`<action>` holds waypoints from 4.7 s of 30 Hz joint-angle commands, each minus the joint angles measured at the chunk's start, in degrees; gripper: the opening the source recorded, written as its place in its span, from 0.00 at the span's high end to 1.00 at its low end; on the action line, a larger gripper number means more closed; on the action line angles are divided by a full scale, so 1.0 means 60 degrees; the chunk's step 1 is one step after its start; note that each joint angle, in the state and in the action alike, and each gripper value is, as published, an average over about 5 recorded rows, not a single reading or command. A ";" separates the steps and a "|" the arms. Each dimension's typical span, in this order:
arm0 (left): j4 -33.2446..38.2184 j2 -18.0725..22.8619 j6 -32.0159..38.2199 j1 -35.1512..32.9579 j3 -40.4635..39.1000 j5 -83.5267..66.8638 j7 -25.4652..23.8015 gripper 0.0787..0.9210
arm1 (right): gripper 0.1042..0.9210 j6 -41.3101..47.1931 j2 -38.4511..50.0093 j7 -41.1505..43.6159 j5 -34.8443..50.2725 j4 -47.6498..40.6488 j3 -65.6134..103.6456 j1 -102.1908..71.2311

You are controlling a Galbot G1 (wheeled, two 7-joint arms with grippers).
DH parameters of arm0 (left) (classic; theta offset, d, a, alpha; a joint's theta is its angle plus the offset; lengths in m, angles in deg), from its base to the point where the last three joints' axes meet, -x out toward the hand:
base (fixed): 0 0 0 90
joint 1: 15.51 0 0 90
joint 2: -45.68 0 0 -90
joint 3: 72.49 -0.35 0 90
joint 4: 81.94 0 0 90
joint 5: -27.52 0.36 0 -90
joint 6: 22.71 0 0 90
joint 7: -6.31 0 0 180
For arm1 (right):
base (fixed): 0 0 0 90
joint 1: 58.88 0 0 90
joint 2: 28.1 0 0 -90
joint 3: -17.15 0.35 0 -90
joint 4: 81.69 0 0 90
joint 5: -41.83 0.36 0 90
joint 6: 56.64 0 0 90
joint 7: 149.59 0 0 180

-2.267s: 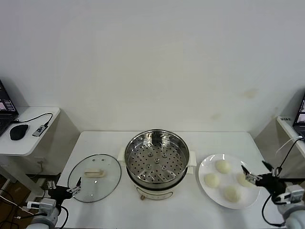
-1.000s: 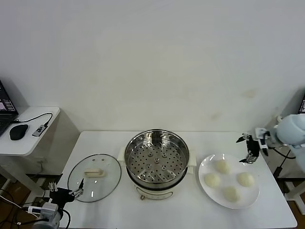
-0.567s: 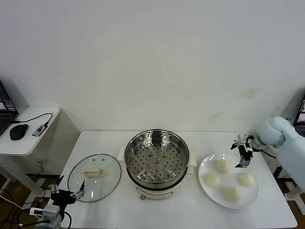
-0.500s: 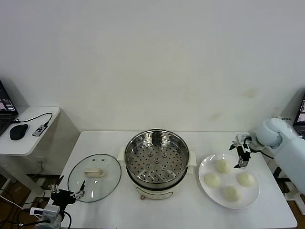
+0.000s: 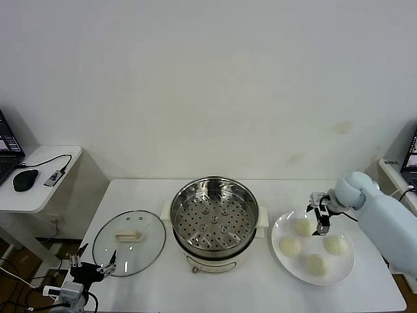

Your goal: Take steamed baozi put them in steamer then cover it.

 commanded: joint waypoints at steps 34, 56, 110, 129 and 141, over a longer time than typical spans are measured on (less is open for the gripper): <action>-0.0193 0.0001 -0.0007 0.0070 -0.0099 0.0095 0.0019 0.12 | 0.40 0.0164 0.0070 -0.0649 0.0600 -0.0334 0.0121 -0.0227; 0.0149 0.0166 -0.0019 -0.0008 -0.0172 0.0098 0.0190 0.12 | 0.40 0.1245 0.0662 0.1011 0.5653 0.1459 -0.4762 0.6532; 0.0584 0.1102 -0.0057 -0.0307 0.0049 0.0258 0.0491 0.12 | 0.40 -0.9255 -0.5687 0.1162 0.1137 -0.2366 -0.6265 0.6257; 0.0577 0.1228 -0.0100 -0.0266 -0.0130 0.0350 0.0417 0.12 | 0.13 -0.7481 -0.5401 0.0350 0.1164 -0.1673 -0.6246 0.6194; 0.0751 0.1146 -0.0403 -0.0233 -0.0272 0.0281 0.0293 0.12 | 0.12 -0.0956 -0.1464 0.0519 0.6013 0.2141 -0.6285 0.8229</action>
